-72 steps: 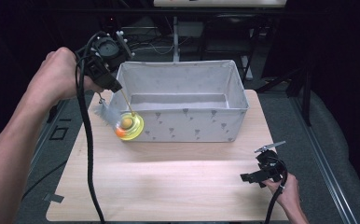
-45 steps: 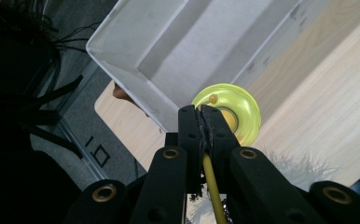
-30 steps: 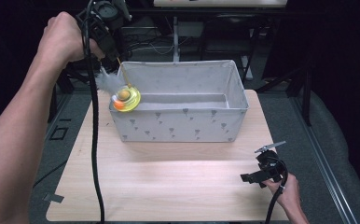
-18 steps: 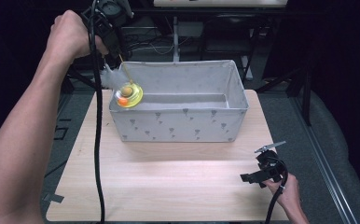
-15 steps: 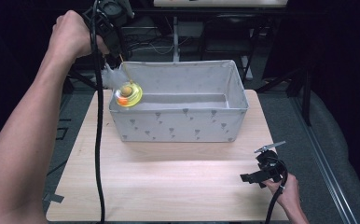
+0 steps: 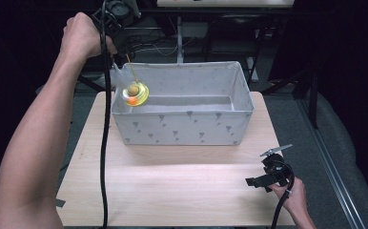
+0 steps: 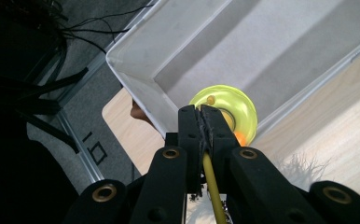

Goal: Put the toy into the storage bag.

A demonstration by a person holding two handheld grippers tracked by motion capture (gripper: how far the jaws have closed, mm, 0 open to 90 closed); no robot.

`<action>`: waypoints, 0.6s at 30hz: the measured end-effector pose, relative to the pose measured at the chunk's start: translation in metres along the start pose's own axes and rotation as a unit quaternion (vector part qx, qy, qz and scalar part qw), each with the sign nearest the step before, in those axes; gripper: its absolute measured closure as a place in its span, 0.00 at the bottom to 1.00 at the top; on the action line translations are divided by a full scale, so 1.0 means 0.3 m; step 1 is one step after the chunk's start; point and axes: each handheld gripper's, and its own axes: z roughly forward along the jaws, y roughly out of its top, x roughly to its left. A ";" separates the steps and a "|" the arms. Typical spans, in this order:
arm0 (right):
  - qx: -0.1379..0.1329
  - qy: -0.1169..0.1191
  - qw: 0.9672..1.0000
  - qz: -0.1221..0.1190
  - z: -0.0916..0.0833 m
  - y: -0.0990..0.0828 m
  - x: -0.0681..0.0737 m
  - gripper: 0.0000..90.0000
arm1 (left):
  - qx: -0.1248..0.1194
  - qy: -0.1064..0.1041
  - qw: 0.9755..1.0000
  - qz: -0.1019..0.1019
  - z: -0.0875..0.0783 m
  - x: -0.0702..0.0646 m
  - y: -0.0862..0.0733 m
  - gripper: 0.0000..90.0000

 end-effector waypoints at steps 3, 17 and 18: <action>-0.002 0.003 1.000 0.003 0.002 0.000 0.001 0.05 | -0.001 0.006 1.000 0.002 0.013 -0.003 0.007 0.97; 0.001 0.002 1.000 0.000 0.000 -0.001 0.000 0.05 | -0.008 0.003 1.000 -0.005 0.107 0.000 0.024 0.97; 0.002 0.003 1.000 -0.002 -0.001 -0.001 0.000 0.05 | -0.010 -0.001 1.000 -0.006 0.114 -0.001 0.024 0.97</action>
